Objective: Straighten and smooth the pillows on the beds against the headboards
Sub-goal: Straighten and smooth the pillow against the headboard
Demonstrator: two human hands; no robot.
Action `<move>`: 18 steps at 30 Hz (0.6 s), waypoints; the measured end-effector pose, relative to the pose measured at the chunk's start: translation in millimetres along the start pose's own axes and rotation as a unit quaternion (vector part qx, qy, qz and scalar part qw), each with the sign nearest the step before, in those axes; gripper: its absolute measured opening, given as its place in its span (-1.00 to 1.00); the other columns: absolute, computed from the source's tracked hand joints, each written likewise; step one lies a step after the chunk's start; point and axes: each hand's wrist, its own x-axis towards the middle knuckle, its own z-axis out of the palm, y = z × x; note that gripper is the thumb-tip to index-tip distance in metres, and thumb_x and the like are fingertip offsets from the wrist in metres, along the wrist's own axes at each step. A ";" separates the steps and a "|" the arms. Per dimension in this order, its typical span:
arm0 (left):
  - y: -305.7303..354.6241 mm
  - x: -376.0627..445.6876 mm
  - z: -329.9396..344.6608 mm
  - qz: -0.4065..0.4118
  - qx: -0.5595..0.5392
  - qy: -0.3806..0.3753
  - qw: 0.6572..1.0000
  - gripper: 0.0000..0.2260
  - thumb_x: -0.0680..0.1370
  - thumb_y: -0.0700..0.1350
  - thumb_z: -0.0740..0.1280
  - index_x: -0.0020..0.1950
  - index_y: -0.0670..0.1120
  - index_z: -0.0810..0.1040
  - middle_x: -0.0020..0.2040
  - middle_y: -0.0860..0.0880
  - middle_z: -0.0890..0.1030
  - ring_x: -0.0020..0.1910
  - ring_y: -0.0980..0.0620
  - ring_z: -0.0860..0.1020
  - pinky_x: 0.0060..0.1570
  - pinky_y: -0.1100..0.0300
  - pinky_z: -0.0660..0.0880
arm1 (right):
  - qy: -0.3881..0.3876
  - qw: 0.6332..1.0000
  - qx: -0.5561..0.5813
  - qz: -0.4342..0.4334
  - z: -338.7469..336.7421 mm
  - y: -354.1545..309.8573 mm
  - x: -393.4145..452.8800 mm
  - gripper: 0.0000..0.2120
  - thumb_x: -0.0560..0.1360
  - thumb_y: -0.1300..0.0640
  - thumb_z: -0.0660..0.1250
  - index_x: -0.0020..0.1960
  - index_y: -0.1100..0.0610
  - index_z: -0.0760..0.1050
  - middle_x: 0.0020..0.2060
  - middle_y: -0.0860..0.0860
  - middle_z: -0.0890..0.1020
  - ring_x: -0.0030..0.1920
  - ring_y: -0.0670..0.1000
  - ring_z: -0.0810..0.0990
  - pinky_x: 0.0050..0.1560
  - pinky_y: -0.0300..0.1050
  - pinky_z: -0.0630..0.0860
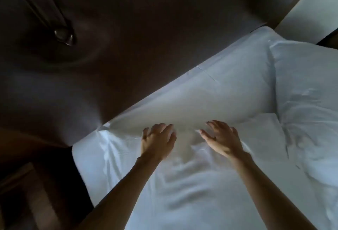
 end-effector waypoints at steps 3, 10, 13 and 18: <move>-15.8 14.3 18.6 0.003 0.033 -0.047 0.998 -0.62 0.59 0.21 -0.02 0.12 0.11 0.51 0.06 0.07 0.66 0.09 -0.03 0.58 0.20 0.00 0.38 | -0.074 0.995 -0.061 0.017 14.9 11.6 23.2 -0.34 0.47 -0.49 0.07 0.41 -0.14 0.41 0.43 -0.14 0.48 0.48 -0.04 0.37 0.48 0.13 0.24; -49.4 11.7 26.5 -0.017 0.056 -0.091 0.994 -0.36 0.50 0.38 -0.18 0.36 0.18 0.45 0.30 0.13 0.59 0.32 0.04 0.49 0.46 -0.07 0.20 | -0.167 0.978 -0.099 0.070 19.3 47.2 38.1 0.03 0.17 -0.75 -0.11 0.42 -0.19 0.37 0.46 -0.15 0.45 0.51 -0.04 0.34 0.56 0.16 0.09; -58.5 13.5 28.1 -0.034 0.069 -0.088 0.993 -0.30 0.47 0.44 -0.19 0.37 0.18 0.46 0.33 0.12 0.57 0.34 0.04 0.48 0.46 -0.06 0.18 | -0.178 0.976 -0.110 0.060 15.8 59.0 41.3 0.04 0.16 -0.75 -0.07 0.41 -0.16 0.39 0.45 -0.10 0.48 0.50 -0.01 0.35 0.55 0.15 0.09; -57.1 14.3 30.2 -0.060 0.121 -0.105 0.985 -0.30 0.45 0.53 -0.13 0.29 0.13 0.46 0.27 0.02 0.59 0.30 -0.04 0.49 0.26 -0.08 0.29 | -0.215 0.966 -0.123 0.078 11.5 63.8 37.2 0.22 0.03 -0.76 -0.03 0.47 -0.05 0.36 0.48 -0.02 0.46 0.50 0.03 0.37 0.49 0.11 0.22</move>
